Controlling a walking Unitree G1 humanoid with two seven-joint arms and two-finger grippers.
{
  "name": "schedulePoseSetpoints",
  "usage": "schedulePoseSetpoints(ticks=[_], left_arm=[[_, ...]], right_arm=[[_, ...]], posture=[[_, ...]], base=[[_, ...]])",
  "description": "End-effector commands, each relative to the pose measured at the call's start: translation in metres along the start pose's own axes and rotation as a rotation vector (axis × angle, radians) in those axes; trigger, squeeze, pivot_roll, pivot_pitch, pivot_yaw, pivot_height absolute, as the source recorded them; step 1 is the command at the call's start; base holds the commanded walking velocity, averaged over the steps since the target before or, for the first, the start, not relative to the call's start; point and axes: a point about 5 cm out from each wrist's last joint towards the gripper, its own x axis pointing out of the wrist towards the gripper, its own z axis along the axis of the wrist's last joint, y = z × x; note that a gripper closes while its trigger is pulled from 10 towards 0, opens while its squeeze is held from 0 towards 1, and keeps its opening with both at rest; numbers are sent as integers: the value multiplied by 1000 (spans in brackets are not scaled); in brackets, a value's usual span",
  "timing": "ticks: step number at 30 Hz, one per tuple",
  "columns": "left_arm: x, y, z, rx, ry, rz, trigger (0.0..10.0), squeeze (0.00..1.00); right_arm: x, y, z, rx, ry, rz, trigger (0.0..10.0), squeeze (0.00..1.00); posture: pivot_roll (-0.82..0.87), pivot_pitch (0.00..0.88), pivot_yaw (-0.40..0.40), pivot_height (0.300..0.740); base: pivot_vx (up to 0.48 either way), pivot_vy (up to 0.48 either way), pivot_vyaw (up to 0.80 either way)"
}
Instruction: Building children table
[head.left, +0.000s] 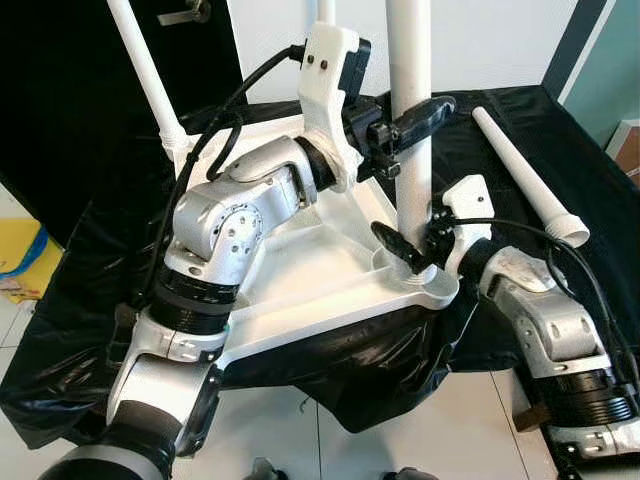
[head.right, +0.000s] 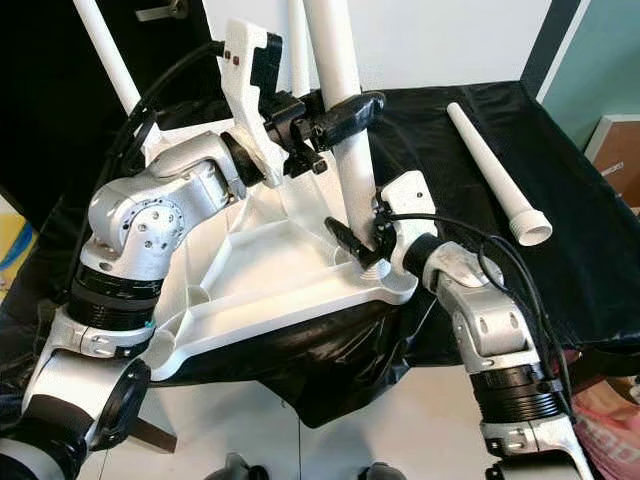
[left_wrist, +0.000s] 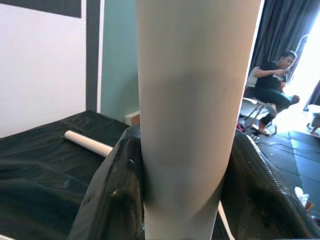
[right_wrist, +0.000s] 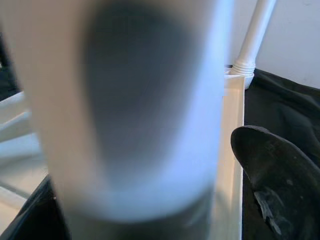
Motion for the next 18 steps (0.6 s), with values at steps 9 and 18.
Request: schedulePoseSetpoints(ticks=[9, 18], left_arm=[[23, -8, 5, 55, -9, 75, 10000, 0], [28, -11, 2, 79, 2, 92, 10000, 0]], right_arm=[[21, 21, 1, 24, -18, -222, 10000, 0], [31, 26, 5, 19, -31, -268, 10000, 0]], posture=[[-138, 97, 56, 740], [-139, 99, 59, 740]], base=[[0, 0, 0], [0, 0, 0]])
